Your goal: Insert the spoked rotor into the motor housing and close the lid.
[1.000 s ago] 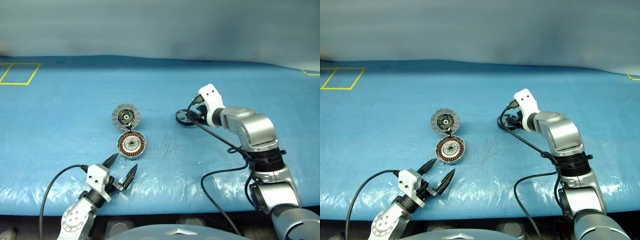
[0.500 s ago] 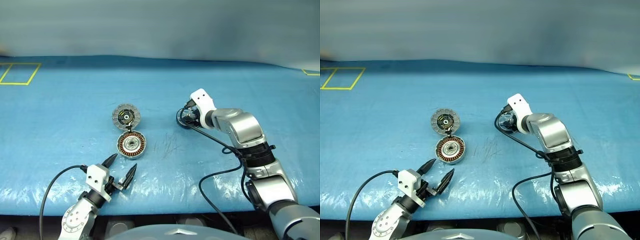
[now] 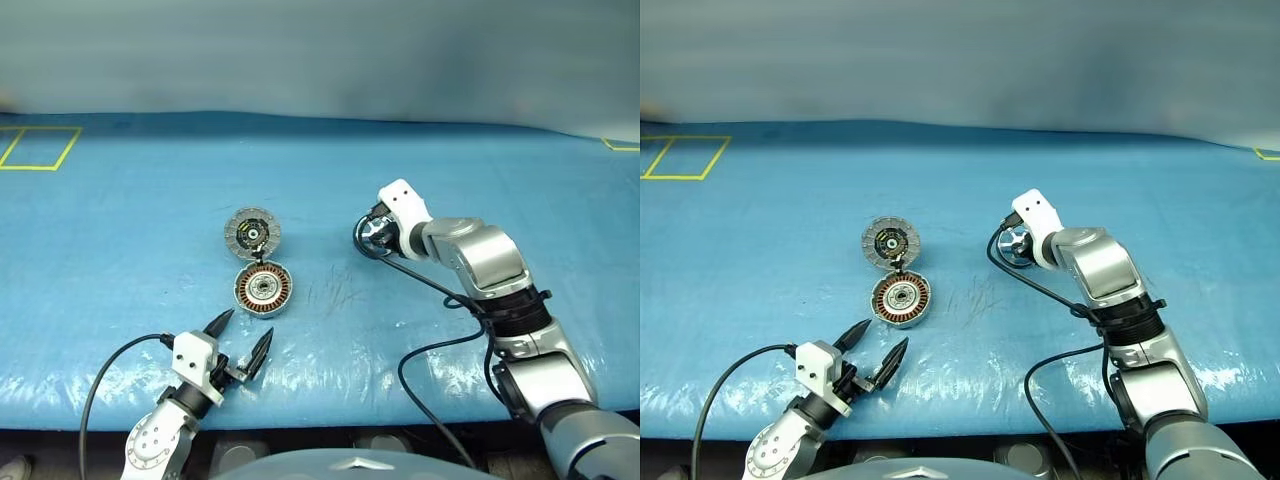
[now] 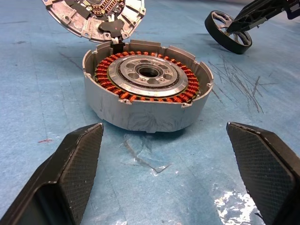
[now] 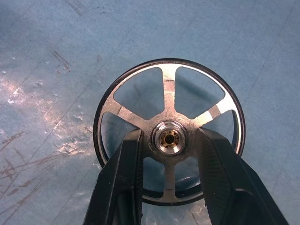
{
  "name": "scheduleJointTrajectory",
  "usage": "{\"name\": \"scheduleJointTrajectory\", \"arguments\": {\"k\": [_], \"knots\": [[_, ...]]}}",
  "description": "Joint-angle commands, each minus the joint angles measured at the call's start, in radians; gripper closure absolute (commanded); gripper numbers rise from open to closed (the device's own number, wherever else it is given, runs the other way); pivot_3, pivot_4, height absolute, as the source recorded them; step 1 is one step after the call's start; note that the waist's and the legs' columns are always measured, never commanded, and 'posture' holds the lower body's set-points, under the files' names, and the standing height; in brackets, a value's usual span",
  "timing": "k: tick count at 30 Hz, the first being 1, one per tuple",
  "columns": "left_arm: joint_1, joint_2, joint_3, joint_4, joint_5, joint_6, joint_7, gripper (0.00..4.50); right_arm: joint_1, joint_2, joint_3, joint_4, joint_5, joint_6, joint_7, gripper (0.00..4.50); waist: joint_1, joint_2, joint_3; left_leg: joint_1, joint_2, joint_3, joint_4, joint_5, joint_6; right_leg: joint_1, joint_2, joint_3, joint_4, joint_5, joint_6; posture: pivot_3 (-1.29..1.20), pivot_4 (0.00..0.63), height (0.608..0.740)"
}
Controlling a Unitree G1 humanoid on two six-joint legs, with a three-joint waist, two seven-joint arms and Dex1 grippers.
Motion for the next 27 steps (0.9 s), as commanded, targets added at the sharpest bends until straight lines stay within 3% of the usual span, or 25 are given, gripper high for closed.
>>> {"name": "scheduleJointTrajectory", "arguments": {"k": [1, 5, 11, 20, 27], "knots": [[0.007, 0.000, -0.004, -0.033, 0.003, -0.029, -0.003, 0.00, 0.026, -0.030, 0.014, -0.063, -0.007, 0.020, -0.002, 3.24, 0.003, 0.000, 0.000, 0.000, 0.000, 0.000, 0.000, 0.000, 0.000, 0.000, 0.000, 0.000, 0.000, 0.000, 0.000, 0.00, 0.150, 0.740], [0.006, 0.006, -0.002, -0.027, 0.000, -0.036, -0.009, 0.00, 0.023, -0.114, 0.037, -0.229, 0.009, -0.009, 0.056, 3.24, 0.008, 0.000, 0.000, -0.001, 0.000, 0.000, 0.000, 0.000, 0.000, -0.001, 0.000, 0.000, 0.000, 0.000, 0.000, 0.00, 0.150, 0.740], [-0.011, 0.018, 0.001, -0.022, -0.009, -0.027, -0.025, 0.00, 0.005, -0.230, 0.047, -0.509, 0.146, -0.099, 0.274, 3.24, 0.005, 0.002, 0.002, -0.002, 0.000, 0.000, -0.002, 0.000, 0.000, -0.003, 0.000, 0.000, 0.000, 0.000, 0.000, 0.00, 0.150, 0.740], [-0.037, 0.032, 0.004, -0.031, -0.006, -0.024, -0.036, 0.00, -0.025, 0.010, 0.270, -0.581, 0.140, -0.040, 0.149, 3.24, 0.004, 0.002, 0.002, -0.002, 0.000, 0.000, 0.001, 0.000, 0.000, -0.002, 0.000, 0.000, 0.000, 0.000, 0.000, 0.00, 0.150, 0.740], [-0.032, 0.027, 0.010, -0.041, 0.024, -0.035, -0.004, 0.00, -0.049, 0.085, 0.360, -0.496, 0.103, -0.078, 0.106, 3.24, 0.007, 0.002, 0.002, -0.002, 0.000, 0.000, 0.000, 0.000, 0.000, -0.002, 0.000, 0.000, 0.000, 0.000, 0.000, 0.00, 0.150, 0.740]]}}
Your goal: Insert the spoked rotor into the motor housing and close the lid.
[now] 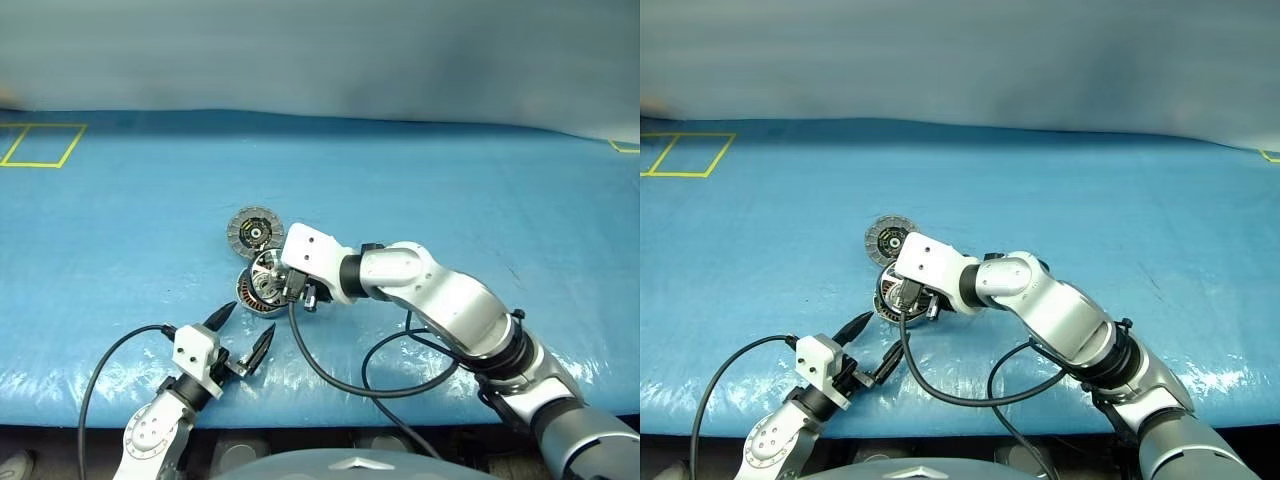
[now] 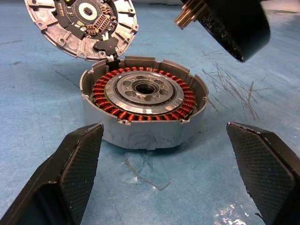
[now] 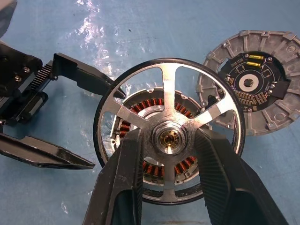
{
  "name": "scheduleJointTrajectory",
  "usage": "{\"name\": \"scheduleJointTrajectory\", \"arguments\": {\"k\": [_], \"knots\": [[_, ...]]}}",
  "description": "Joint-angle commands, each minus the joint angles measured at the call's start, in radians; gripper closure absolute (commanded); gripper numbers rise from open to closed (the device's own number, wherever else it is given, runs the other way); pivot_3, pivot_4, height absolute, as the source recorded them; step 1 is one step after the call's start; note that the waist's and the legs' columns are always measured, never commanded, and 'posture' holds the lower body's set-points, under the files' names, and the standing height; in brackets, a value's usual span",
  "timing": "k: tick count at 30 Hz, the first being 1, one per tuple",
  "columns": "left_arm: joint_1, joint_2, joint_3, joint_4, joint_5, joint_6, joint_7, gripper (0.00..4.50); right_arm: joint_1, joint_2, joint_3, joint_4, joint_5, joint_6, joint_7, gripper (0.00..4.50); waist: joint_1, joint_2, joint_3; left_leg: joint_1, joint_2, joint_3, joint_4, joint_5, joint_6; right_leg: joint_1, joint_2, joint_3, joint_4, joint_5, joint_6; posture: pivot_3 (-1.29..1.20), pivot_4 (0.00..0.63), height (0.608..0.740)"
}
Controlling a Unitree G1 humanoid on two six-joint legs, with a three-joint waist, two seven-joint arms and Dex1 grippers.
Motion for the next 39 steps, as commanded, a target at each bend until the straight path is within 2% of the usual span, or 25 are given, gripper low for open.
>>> {"name": "scheduleJointTrajectory", "arguments": {"k": [1, 16, 39], "knots": [[0.010, -0.003, 0.006, -0.042, 0.014, -0.022, 0.016, 0.00, -0.024, 0.021, 0.019, 0.017, -0.019, -0.042, -0.010, 3.24, 0.000, 0.000, 0.000, 0.000, 0.000, 0.000, 0.000, 0.000, 0.000, 0.000, 0.000, 0.000, 0.000, 0.000, 0.000, 0.00, 0.150, 0.740], [0.033, -0.015, 0.002, -0.036, 0.011, -0.041, 0.023, 0.00, -0.021, 0.056, 0.060, 0.116, -0.049, -0.094, 0.006, 3.24, -0.009, 0.000, 0.000, 0.001, 0.000, 0.000, 0.000, 0.000, 0.000, 0.001, 0.000, 0.000, 0.000, 0.000, 0.000, 0.00, 0.150, 0.740], [0.035, -0.018, -0.004, -0.042, 0.011, -0.039, 0.026, 0.00, -0.058, 0.091, 0.032, 0.085, -0.053, -0.087, -0.004, 3.24, -0.009, 0.000, 0.000, 0.001, 0.000, 0.000, -0.001, 0.000, 0.000, 0.000, 0.000, 0.000, 0.001, 0.000, 0.000, 0.00, 0.150, 0.740]]}}
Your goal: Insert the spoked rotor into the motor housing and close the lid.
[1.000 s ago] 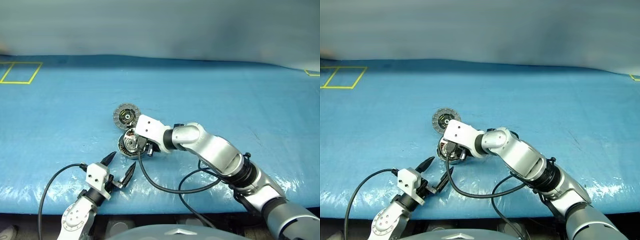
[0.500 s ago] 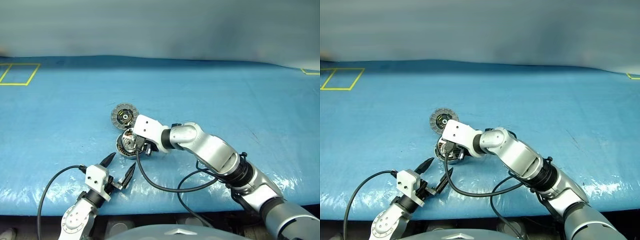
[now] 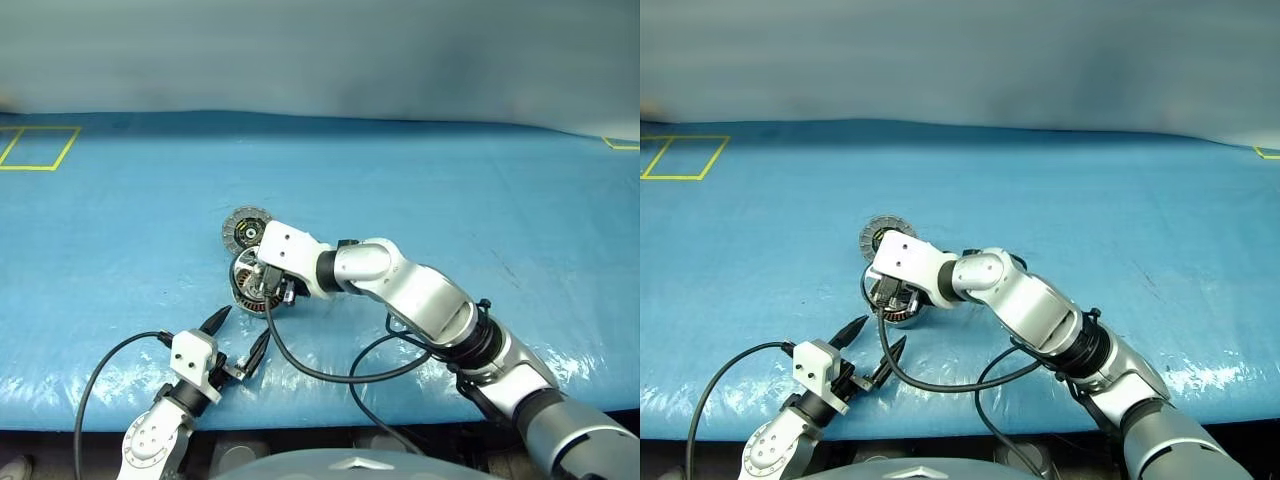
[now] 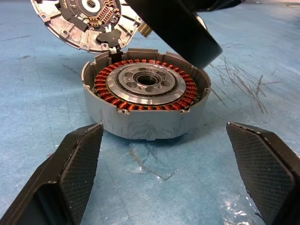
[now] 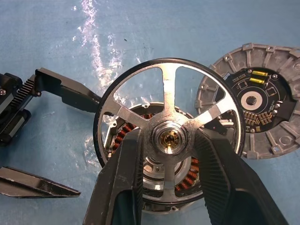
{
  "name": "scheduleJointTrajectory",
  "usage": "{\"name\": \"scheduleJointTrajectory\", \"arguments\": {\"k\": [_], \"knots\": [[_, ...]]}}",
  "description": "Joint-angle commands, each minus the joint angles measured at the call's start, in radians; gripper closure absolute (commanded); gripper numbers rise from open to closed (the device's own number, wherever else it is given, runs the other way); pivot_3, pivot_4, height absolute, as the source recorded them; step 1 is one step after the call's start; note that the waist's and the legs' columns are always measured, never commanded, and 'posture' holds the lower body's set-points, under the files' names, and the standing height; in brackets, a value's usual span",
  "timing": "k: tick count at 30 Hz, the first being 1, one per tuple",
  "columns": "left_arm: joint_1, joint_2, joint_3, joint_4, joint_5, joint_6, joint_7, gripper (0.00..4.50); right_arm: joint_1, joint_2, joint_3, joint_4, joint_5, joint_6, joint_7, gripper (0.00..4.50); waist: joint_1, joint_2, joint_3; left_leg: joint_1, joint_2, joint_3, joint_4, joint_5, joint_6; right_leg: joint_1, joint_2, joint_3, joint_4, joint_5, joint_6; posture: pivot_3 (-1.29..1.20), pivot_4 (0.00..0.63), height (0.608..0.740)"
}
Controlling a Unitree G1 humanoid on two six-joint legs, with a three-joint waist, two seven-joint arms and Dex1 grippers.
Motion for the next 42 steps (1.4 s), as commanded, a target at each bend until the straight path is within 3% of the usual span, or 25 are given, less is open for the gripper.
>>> {"name": "scheduleJointTrajectory", "arguments": {"k": [1, 20, 27, 33, 42], "knots": [[0.002, -0.005, -0.005, -0.043, -0.005, -0.016, 0.004, 0.00, -0.006, 0.003, -0.007, -0.019, -0.010, -0.022, -0.005, 3.24, 0.000, 0.000, 0.000, 0.000, 0.000, 0.000, 0.000, 0.000, 0.000, 0.000, 0.000, 0.000, 0.000, 0.000, 0.000, 0.00, 0.150, 0.740], [0.003, -0.008, -0.007, -0.052, -0.006, -0.010, 0.024, 0.00, 0.032, -0.018, 0.029, 0.065, -0.031, -0.044, 0.029, 3.24, 0.001, 0.000, 0.000, 0.000, 0.000, 0.000, 0.000, 0.000, 0.000, 0.000, 0.000, 0.000, 0.000, 0.000, 0.000, 0.00, 0.150, 0.740], [0.003, -0.008, -0.006, -0.045, -0.008, -0.014, 0.020, 0.00, 0.030, -0.028, 0.024, 0.044, -0.034, -0.037, 0.042, 0.92, 0.001, 0.000, 0.000, 0.000, 0.000, 0.000, 0.000, 0.000, 0.000, 0.000, 0.000, 0.000, 0.000, 0.000, 0.000, 0.00, 0.150, 0.740], [0.001, -0.008, -0.006, -0.034, -0.010, -0.021, 0.014, 0.00, 0.038, 0.009, -0.034, 0.029, -0.018, -0.013, 0.010, 0.92, 0.000, 0.000, 0.000, 0.000, 0.000, 0.000, 0.000, 0.000, 0.000, 0.000, 0.000, 0.000, 0.000, 0.000, 0.000, 0.00, 0.150, 0.740], [0.013, -0.003, -0.002, -0.037, -0.007, -0.023, 0.008, 0.00, 0.190, 0.163, -0.110, 0.043, -0.011, -0.058, -0.118, 3.88, 0.001, 0.000, 0.000, 0.000, 0.000, 0.000, -0.001, 0.000, 0.000, 0.000, 0.000, 0.000, 0.000, 0.000, 0.000, 0.00, 0.150, 0.740]]}}
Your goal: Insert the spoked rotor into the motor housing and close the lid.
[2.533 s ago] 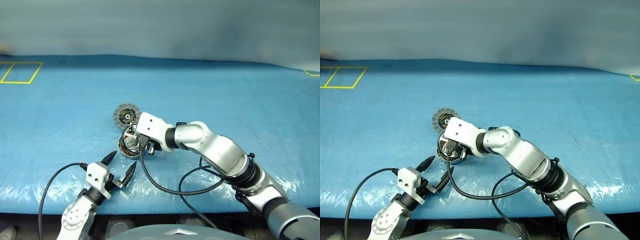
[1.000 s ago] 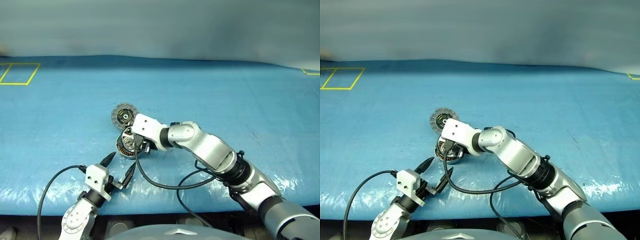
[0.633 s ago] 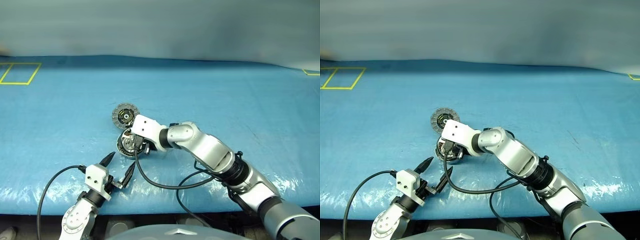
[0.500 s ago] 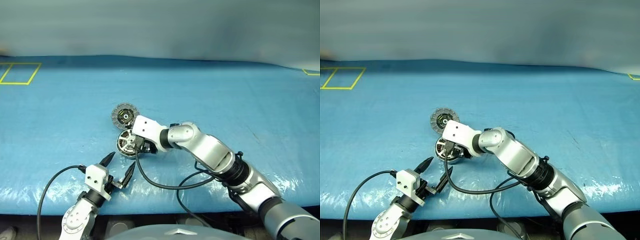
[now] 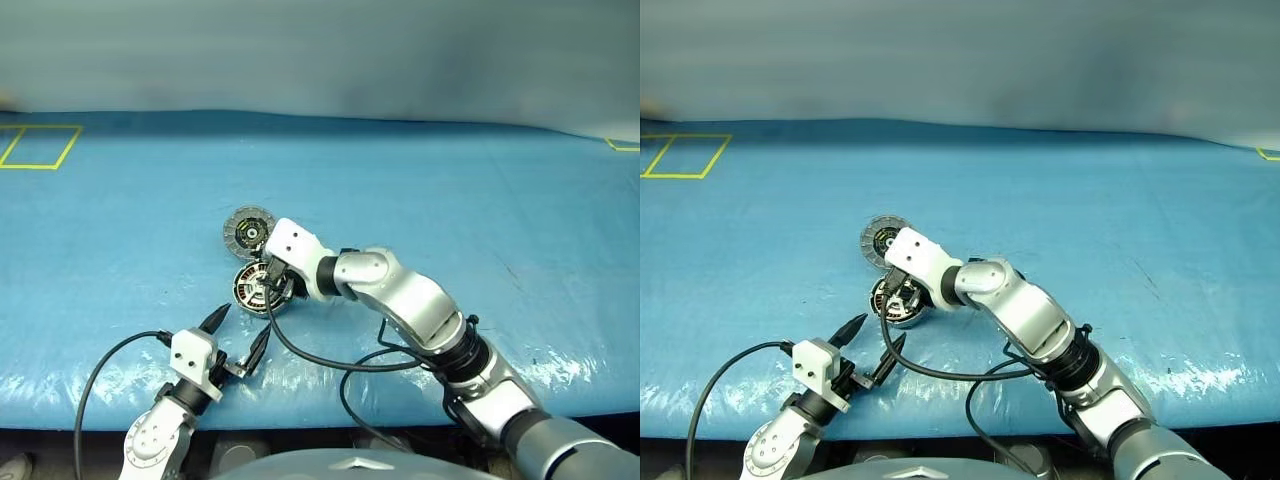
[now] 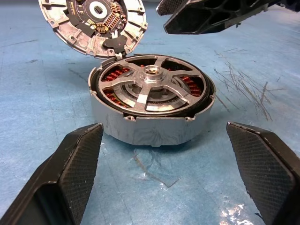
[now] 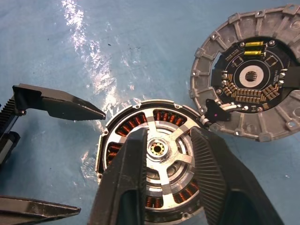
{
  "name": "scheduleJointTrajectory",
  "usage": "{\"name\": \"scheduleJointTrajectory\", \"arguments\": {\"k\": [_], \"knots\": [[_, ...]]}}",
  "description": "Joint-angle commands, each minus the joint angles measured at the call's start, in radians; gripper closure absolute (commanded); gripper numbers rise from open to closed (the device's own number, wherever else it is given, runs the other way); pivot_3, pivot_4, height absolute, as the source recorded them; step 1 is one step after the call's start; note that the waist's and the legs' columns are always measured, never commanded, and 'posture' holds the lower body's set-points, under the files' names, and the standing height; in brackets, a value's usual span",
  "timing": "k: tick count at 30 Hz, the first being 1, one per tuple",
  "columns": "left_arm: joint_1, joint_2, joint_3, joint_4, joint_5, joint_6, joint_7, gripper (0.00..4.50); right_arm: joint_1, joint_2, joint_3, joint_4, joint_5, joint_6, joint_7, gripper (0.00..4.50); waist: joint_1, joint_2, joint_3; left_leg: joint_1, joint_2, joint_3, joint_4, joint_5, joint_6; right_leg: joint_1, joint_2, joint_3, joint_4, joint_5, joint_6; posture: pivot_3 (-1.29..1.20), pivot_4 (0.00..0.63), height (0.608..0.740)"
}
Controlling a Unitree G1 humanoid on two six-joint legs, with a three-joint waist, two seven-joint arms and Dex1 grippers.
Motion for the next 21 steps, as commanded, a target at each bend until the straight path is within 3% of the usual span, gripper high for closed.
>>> {"name": "scheduleJointTrajectory", "arguments": {"k": [1, 2, 21], "knots": [[0.011, 0.006, 0.002, -0.029, -0.007, -0.021, -0.009, 0.00, 0.039, 0.042, -0.019, -0.017, 0.000, -0.042, -0.043, 4.18, -0.001, 0.000, 0.000, 0.000, 0.000, 0.000, 0.000, 0.000, 0.000, 0.000, 0.000, 0.000, 0.000, 0.000, 0.000, 0.00, 0.150, 0.740], [0.012, 0.007, 0.003, -0.030, -0.007, -0.020, -0.010, 0.00, 0.054, 0.050, -0.016, -0.011, -0.001, -0.046, -0.051, 4.46, -0.001, 0.000, 0.000, 0.000, 0.000, 0.000, 0.000, 0.000, 0.000, 0.000, 0.000, 0.000, 0.000, 0.000, 0.000, 0.00, 0.150, 0.740], [0.037, 0.030, 0.025, -0.060, -0.023, -0.004, -0.023, 0.00, 0.177, 0.043, 0.012, 0.100, -0.032, -0.132, -0.080, 4.46, -0.002, -0.001, -0.001, 0.002, 0.000, 0.000, 0.001, 0.000, 0.000, 0.001, 0.000, 0.000, 0.000, -0.001, -0.001, 0.00, 0.150, 0.740]]}}
